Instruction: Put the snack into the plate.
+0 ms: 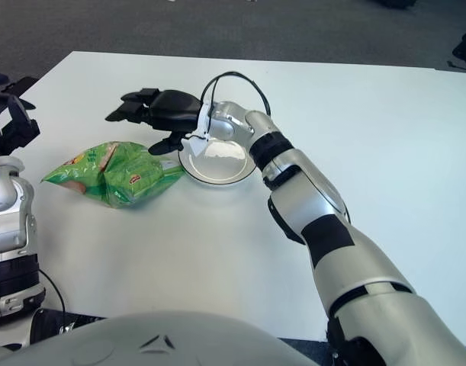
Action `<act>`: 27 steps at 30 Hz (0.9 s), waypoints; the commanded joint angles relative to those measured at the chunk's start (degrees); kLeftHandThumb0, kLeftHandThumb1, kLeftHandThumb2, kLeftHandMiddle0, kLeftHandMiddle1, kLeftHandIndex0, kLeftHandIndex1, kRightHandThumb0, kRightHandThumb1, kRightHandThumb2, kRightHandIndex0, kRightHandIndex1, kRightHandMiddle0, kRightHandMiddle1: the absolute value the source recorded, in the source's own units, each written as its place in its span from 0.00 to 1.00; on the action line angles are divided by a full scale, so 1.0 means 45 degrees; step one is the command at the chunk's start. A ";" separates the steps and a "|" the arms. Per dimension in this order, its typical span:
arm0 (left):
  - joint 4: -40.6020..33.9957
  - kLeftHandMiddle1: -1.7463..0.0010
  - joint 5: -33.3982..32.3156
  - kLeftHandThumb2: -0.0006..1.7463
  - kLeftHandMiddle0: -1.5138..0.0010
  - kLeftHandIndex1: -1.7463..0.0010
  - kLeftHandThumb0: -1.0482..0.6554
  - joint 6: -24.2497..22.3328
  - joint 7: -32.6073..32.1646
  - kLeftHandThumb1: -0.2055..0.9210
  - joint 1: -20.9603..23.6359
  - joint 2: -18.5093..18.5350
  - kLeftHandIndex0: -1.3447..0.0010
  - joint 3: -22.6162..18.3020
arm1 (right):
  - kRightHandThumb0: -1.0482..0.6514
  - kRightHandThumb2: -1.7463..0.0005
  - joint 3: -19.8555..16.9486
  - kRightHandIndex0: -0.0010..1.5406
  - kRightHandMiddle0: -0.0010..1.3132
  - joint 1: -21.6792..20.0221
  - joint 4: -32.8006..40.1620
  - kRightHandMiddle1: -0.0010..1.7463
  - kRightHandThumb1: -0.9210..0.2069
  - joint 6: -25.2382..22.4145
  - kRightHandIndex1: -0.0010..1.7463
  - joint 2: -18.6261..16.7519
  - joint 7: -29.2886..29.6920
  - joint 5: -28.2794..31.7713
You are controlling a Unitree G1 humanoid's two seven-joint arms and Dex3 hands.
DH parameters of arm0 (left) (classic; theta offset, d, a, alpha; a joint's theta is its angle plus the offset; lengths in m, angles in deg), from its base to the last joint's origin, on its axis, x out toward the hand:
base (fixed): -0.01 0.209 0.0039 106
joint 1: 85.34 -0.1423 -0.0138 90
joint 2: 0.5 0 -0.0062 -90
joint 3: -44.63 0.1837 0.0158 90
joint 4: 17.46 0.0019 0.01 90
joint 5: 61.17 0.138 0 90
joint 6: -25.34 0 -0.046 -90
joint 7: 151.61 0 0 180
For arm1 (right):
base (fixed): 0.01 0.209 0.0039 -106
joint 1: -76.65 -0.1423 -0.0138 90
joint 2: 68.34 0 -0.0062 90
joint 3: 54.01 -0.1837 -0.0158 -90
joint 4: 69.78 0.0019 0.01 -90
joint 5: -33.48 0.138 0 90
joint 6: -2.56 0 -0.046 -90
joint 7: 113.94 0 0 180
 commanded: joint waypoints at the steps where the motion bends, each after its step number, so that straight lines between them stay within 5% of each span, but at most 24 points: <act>1: -0.0282 0.21 -0.0208 0.49 0.54 0.00 0.39 -0.0397 0.0500 0.79 0.0022 0.0221 0.74 0.0122 | 0.35 0.38 -0.0144 0.12 0.00 0.0097 0.0727 0.29 0.00 0.0470 0.05 0.0244 -0.0160 0.0187; 7: -0.0407 0.23 -0.0629 0.50 0.57 0.00 0.39 -0.0727 0.1204 0.78 0.0082 0.0284 0.74 0.0188 | 0.36 0.39 0.0191 0.12 0.00 0.0202 0.0935 0.28 0.00 0.0635 0.05 0.0128 -0.0343 -0.0124; 10: -0.0473 0.23 -0.0965 0.50 0.58 0.00 0.39 -0.0963 0.1519 0.78 0.0146 0.0303 0.74 0.0170 | 0.36 0.39 0.0238 0.12 0.00 0.0116 0.0524 0.27 0.00 0.1085 0.05 0.0097 -0.1292 0.0773; 27: -0.0885 0.28 -0.1975 0.47 0.60 0.00 0.39 -0.2838 0.2681 0.80 0.0855 0.0857 0.76 0.0291 | 0.40 0.46 0.1021 0.12 0.00 0.0693 0.1116 0.19 0.00 0.0147 0.04 0.0155 -0.9004 0.5406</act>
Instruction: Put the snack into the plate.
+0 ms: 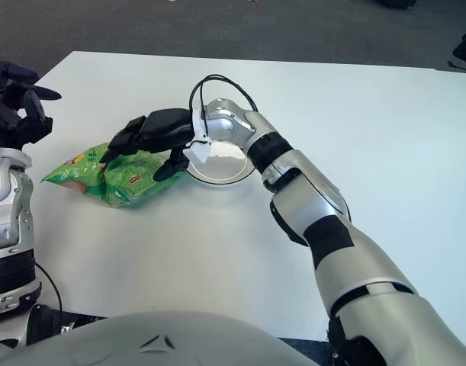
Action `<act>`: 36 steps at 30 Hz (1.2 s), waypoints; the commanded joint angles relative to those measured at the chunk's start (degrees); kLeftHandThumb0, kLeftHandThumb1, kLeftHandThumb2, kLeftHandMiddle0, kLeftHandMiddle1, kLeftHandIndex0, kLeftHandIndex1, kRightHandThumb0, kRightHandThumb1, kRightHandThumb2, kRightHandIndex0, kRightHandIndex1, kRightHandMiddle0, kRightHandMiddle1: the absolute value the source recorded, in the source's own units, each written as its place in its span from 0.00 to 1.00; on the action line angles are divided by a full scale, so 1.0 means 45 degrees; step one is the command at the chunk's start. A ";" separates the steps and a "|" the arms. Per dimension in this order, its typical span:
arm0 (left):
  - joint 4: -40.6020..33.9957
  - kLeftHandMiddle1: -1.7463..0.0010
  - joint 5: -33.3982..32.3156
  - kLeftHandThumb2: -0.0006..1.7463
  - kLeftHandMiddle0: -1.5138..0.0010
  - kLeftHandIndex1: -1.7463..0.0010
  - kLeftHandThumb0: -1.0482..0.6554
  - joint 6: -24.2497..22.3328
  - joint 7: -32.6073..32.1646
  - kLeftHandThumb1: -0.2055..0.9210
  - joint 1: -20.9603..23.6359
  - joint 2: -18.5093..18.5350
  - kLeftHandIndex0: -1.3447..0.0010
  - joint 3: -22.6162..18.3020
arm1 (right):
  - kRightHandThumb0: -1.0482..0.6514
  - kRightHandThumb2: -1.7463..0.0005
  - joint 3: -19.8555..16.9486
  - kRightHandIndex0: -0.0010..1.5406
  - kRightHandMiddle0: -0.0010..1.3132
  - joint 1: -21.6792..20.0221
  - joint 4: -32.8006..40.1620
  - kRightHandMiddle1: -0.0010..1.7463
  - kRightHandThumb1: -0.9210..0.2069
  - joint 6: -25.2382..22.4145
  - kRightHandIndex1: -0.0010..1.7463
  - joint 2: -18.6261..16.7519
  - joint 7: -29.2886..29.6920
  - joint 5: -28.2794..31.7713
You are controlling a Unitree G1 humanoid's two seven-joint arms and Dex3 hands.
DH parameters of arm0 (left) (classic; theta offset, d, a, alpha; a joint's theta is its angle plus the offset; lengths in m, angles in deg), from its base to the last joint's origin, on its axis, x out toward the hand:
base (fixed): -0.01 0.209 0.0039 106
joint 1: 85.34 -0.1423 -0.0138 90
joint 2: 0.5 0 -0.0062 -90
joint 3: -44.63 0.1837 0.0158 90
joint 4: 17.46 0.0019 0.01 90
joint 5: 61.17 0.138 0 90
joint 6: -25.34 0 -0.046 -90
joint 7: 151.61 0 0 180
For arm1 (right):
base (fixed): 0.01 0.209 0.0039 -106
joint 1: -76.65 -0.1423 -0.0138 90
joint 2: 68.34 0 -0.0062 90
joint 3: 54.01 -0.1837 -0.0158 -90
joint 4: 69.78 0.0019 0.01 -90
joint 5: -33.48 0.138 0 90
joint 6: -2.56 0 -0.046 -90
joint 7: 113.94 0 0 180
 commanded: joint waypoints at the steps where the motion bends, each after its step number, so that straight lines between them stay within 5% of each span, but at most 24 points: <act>1: -0.0402 0.28 -0.0110 0.47 0.59 0.00 0.39 -0.0747 0.0232 0.81 0.0378 0.0314 0.76 0.0117 | 0.40 0.46 0.0112 0.11 0.00 0.0295 0.0463 0.19 0.00 -0.0541 0.04 0.0149 -0.1115 0.0428; 7: -0.0695 0.28 -0.0079 0.46 0.59 0.00 0.39 -0.1647 0.0488 0.82 0.0670 0.0491 0.76 0.0354 | 0.39 0.44 0.0228 0.10 0.00 0.0299 0.1221 0.18 0.00 -0.1492 0.04 0.0199 -0.2162 0.0029; 19: -0.0473 0.28 0.0297 0.43 0.59 0.00 0.40 -0.1363 0.0565 0.85 0.0760 0.0391 0.78 0.0804 | 0.38 0.42 0.0238 0.09 0.00 0.0771 0.2800 0.17 0.00 -0.4007 0.03 0.0255 -0.3597 -0.0097; 25: -0.0520 0.29 0.0429 0.45 0.59 0.00 0.40 -0.1428 0.0363 0.83 0.0837 0.0157 0.77 0.0969 | 0.38 0.41 0.0293 0.10 0.00 0.0934 0.3101 0.17 0.00 -0.4687 0.03 0.0183 -0.3285 -0.0705; 36: -0.0790 0.31 0.0866 0.48 0.60 0.00 0.39 -0.1289 0.0219 0.80 0.0855 -0.0069 0.75 0.1331 | 0.38 0.41 0.0325 0.11 0.00 0.0159 0.0720 0.20 0.00 -0.4809 0.03 -0.0520 -0.1358 -0.2198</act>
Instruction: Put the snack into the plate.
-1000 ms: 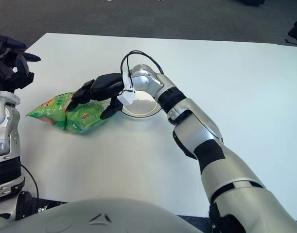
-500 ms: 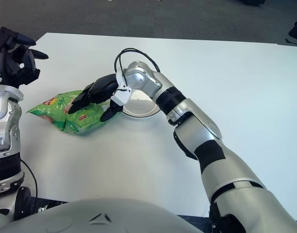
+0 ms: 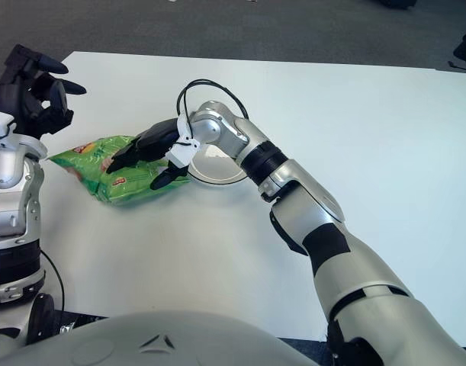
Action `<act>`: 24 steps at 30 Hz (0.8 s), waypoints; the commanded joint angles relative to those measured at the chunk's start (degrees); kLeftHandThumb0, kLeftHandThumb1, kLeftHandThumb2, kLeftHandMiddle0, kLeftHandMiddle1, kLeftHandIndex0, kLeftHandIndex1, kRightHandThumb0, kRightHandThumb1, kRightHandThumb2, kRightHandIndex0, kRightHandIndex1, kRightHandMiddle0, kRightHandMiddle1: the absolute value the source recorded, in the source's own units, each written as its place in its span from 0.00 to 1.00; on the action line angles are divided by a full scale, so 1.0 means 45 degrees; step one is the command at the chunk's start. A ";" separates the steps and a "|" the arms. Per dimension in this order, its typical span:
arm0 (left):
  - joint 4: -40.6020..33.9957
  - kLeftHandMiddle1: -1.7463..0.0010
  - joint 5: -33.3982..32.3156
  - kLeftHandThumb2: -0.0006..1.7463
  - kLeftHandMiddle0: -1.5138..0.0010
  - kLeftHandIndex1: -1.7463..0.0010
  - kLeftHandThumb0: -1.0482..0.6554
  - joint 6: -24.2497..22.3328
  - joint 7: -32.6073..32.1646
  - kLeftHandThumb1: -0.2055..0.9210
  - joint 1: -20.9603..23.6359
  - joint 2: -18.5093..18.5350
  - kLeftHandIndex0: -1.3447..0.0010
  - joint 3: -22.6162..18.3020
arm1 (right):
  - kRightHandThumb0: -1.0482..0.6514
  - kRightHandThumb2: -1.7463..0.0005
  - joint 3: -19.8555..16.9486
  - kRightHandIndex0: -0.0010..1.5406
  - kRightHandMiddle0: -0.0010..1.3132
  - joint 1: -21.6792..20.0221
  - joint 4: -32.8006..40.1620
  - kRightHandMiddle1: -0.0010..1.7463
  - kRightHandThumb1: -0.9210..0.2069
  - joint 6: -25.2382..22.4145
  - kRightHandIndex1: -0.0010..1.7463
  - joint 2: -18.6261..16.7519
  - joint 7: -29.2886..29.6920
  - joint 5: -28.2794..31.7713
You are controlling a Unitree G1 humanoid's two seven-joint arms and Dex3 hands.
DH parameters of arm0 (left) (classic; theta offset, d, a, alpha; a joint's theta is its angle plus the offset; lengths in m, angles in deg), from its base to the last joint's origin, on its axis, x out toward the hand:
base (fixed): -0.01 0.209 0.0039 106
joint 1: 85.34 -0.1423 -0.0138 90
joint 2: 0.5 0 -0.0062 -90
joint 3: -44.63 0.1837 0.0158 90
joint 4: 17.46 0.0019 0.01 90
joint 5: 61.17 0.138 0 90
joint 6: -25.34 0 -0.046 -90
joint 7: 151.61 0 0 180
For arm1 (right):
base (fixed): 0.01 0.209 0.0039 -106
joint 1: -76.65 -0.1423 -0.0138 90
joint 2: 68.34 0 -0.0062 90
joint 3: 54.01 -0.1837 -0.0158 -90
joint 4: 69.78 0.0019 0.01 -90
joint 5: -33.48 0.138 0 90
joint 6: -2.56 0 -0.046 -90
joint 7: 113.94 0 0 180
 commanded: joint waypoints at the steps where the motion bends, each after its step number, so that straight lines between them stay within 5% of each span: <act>1: -0.0247 0.31 0.0296 0.48 0.60 0.00 0.39 0.0229 -0.0161 0.80 0.0201 -0.0036 0.75 0.0104 | 0.37 0.41 0.0199 0.11 0.00 -0.0169 -0.0847 0.19 0.00 -0.0142 0.03 0.0008 0.0231 -0.0732; 12: -0.0120 0.33 0.0854 0.46 0.62 0.00 0.39 0.1382 0.0020 0.82 0.0012 0.0067 0.76 0.0432 | 0.37 0.40 0.0156 0.09 0.00 -0.0535 -0.1518 0.19 0.00 -0.0281 0.02 -0.0016 0.2394 -0.2115; 24: 0.0053 0.35 0.0663 0.42 0.66 0.00 0.40 0.1935 0.0419 0.87 -0.0238 -0.0036 0.79 0.0533 | 0.37 0.39 -0.0062 0.08 0.00 -0.0980 -0.2876 0.20 0.00 -0.1741 0.01 -0.0579 0.2675 -0.2237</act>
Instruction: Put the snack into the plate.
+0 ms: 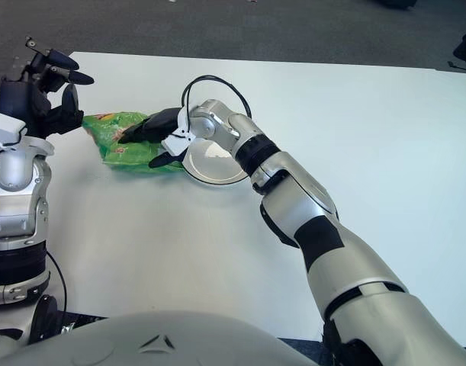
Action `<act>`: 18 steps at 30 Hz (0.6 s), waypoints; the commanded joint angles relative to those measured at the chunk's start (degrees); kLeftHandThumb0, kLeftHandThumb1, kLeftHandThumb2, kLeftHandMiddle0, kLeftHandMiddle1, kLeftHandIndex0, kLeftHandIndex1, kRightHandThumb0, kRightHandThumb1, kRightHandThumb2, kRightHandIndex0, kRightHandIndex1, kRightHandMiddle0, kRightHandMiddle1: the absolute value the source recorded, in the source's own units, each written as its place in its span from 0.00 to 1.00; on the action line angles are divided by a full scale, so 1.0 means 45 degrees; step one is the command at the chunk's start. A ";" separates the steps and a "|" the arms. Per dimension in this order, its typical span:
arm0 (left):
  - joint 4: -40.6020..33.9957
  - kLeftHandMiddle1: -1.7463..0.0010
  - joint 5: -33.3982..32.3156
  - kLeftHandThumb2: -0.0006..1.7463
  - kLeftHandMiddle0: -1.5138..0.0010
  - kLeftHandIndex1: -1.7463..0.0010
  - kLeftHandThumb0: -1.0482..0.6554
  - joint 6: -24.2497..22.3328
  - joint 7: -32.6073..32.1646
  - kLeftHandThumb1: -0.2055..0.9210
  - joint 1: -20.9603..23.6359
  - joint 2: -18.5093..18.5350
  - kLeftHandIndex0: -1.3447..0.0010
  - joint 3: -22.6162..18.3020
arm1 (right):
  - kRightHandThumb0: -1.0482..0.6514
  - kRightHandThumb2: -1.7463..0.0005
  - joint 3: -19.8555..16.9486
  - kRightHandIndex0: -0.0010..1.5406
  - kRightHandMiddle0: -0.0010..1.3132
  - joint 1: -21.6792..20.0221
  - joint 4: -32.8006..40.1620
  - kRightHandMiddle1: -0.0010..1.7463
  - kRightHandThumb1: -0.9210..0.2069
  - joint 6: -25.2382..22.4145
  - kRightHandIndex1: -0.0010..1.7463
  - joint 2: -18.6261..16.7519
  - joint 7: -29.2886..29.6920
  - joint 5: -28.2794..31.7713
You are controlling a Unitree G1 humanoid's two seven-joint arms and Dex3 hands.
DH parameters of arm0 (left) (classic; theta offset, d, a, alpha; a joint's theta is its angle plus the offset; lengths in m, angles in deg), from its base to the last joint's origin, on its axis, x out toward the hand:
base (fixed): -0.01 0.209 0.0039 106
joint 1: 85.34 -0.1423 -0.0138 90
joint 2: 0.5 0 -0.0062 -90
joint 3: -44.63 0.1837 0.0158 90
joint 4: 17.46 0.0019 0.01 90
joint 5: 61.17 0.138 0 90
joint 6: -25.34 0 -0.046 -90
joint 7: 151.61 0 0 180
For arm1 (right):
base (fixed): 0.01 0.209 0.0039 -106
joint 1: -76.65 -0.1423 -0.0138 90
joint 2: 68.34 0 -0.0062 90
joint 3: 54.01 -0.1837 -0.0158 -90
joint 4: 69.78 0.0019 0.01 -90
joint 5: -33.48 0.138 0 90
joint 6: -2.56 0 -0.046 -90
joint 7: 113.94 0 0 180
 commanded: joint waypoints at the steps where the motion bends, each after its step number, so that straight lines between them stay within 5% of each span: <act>1: 0.0228 0.35 -0.0155 0.41 0.66 0.00 0.40 0.0220 0.0236 0.87 -0.0107 0.0045 0.79 0.0025 | 0.37 0.38 0.0067 0.07 0.00 -0.0161 -0.0740 0.21 0.00 -0.0383 0.01 -0.0124 -0.0060 -0.0271; 18: 0.0971 0.38 0.0093 0.40 0.72 0.00 0.40 0.1136 0.0842 0.89 -0.0354 0.0335 0.80 0.0078 | 0.36 0.37 -0.0151 0.06 0.00 -0.0627 -0.2485 0.21 0.00 -0.0963 0.00 -0.0773 0.0750 -0.0026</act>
